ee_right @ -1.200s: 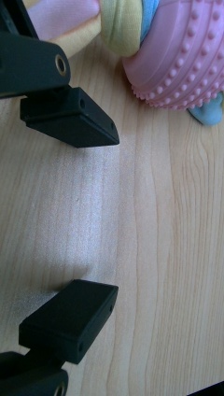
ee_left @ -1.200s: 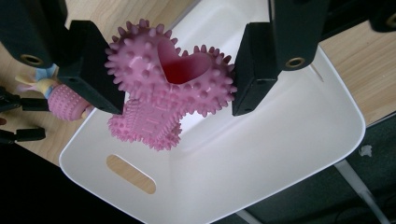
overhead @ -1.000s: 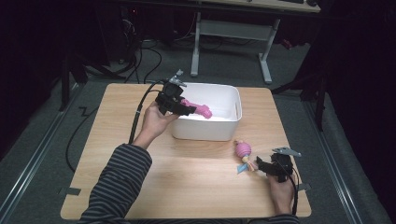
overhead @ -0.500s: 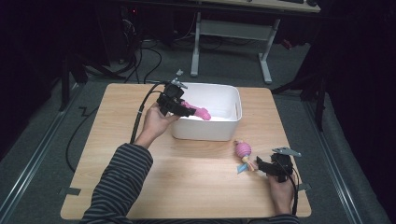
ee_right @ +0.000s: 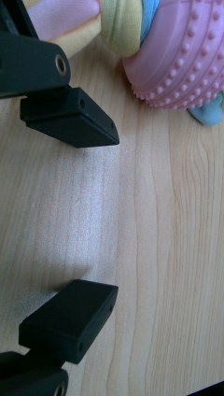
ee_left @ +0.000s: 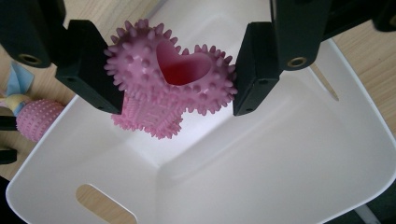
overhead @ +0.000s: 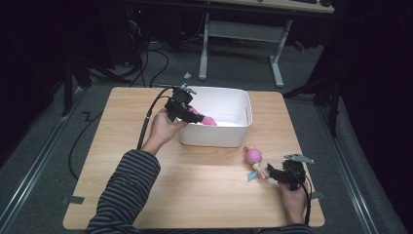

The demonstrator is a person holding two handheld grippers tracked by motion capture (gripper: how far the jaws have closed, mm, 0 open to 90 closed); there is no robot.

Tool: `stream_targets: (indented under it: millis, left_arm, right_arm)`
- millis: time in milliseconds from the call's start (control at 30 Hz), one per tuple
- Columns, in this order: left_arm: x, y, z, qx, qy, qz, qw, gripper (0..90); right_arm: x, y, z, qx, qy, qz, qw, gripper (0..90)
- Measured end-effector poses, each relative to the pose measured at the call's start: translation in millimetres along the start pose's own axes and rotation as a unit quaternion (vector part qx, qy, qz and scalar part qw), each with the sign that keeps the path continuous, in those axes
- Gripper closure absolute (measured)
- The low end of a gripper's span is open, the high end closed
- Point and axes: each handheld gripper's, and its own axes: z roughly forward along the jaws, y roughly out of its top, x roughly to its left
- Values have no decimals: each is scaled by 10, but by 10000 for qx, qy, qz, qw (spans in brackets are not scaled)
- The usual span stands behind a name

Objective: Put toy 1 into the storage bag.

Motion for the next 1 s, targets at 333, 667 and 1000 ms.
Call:
stream_targets:
  millis: [333,667,1000]
  left_arm:
    - [44,-35,94,162,56,-138,9998,304]
    - [18,-45,-131,-183,228,-135,9995,232]
    - [8,-205,-382,-444,407,-60,9982,238]
  right_arm:
    - [0,0,0,1,2,-1,10000,236]
    - [3,2,-1,18,4,3,10000,236]
    - [4,1,1,3,9,3,10000,236]
